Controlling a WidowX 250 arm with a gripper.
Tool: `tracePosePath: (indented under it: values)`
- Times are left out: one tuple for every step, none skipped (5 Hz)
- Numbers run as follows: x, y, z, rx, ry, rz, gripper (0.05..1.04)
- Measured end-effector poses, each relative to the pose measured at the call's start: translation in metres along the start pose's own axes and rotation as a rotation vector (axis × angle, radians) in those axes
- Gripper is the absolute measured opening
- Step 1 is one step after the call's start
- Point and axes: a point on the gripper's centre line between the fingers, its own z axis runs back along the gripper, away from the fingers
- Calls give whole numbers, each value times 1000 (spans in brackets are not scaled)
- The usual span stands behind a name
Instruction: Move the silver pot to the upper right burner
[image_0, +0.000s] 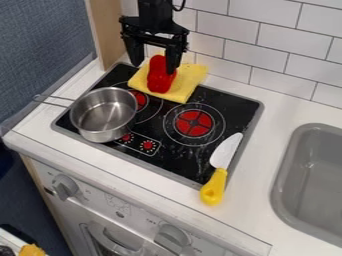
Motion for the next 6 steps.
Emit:
tracePosePath:
  values:
    - [-3,-1,-11,-8,32,0,1001]
    - [-1,-9,-12,-21,24,-41,1001]
    - [-10,-15,6,-35,-25,-85,1001]
    - [-36,-16,27,-29,-52,-132,1001]
    - [-62,-7,9,-35,18,-137,1001]
    - [-77,3,-17,-27,92,-122,1001]
